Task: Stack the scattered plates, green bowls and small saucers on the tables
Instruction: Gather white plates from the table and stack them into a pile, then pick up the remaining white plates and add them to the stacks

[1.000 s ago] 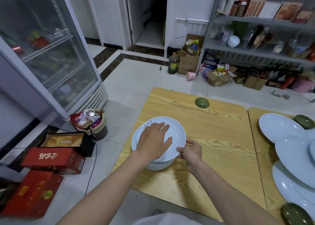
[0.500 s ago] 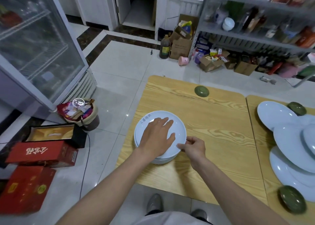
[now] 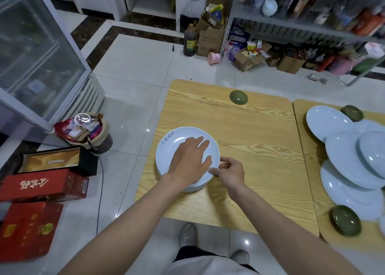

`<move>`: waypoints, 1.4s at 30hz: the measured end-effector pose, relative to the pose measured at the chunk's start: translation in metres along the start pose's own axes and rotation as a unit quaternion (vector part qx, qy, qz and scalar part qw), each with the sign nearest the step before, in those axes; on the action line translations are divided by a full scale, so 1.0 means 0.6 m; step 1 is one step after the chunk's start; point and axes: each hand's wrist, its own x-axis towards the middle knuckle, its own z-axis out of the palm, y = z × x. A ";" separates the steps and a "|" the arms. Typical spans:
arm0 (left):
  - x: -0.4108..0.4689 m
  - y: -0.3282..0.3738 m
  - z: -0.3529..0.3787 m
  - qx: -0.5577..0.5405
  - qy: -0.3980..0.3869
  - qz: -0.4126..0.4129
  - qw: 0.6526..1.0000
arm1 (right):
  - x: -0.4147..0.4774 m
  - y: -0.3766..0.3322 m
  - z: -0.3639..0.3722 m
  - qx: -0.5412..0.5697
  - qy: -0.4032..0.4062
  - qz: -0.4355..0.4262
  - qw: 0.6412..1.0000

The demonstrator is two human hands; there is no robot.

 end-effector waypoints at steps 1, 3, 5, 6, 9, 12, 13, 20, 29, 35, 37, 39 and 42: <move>0.000 0.003 0.001 0.002 -0.003 0.000 1.000 | 0.002 0.002 -0.002 0.001 -0.007 0.000 1.000; 0.002 0.013 0.001 0.006 -0.006 0.005 1.000 | 0.006 0.005 -0.010 -0.008 -0.020 -0.006 1.000; 0.004 0.026 0.001 0.014 -0.005 0.019 1.000 | 0.004 0.005 -0.029 -0.057 -0.031 -0.040 0.997; 0.006 0.036 0.001 0.018 -0.004 0.026 0.999 | 0.003 0.003 -0.045 -0.122 -0.038 -0.082 0.988; 0.014 0.077 0.005 0.030 -0.005 0.049 0.998 | -0.003 -0.003 -0.113 -0.406 -0.059 -0.222 0.884; 0.025 0.139 0.016 0.057 -0.012 0.073 0.996 | -0.001 -0.007 -0.208 -0.563 -0.018 -0.274 0.779; 0.030 0.164 0.021 0.072 -0.013 0.086 0.994 | -0.001 -0.008 -0.243 -0.586 0.001 -0.271 0.763; 0.059 0.385 0.059 0.110 0.005 0.156 0.982 | -0.029 0.004 -0.505 -0.632 0.128 -0.220 0.732; 0.068 0.673 0.134 0.119 0.019 0.236 0.964 | -0.081 0.094 -0.776 -0.608 0.187 -0.158 0.755; 0.076 0.784 0.186 0.146 0.013 0.267 0.952 | -0.094 0.143 -0.883 -0.579 0.214 -0.132 0.776; 0.085 0.808 0.199 0.152 0.011 0.274 0.950 | -0.086 0.152 -0.909 -0.569 0.224 -0.129 0.781; 0.100 0.826 0.211 0.154 0.007 0.280 0.948 | -0.075 0.154 -0.930 -0.559 0.230 -0.122 0.787; 0.129 0.843 0.228 0.150 0.004 0.283 0.947 | -0.047 0.152 -0.951 -0.555 0.228 -0.120 0.791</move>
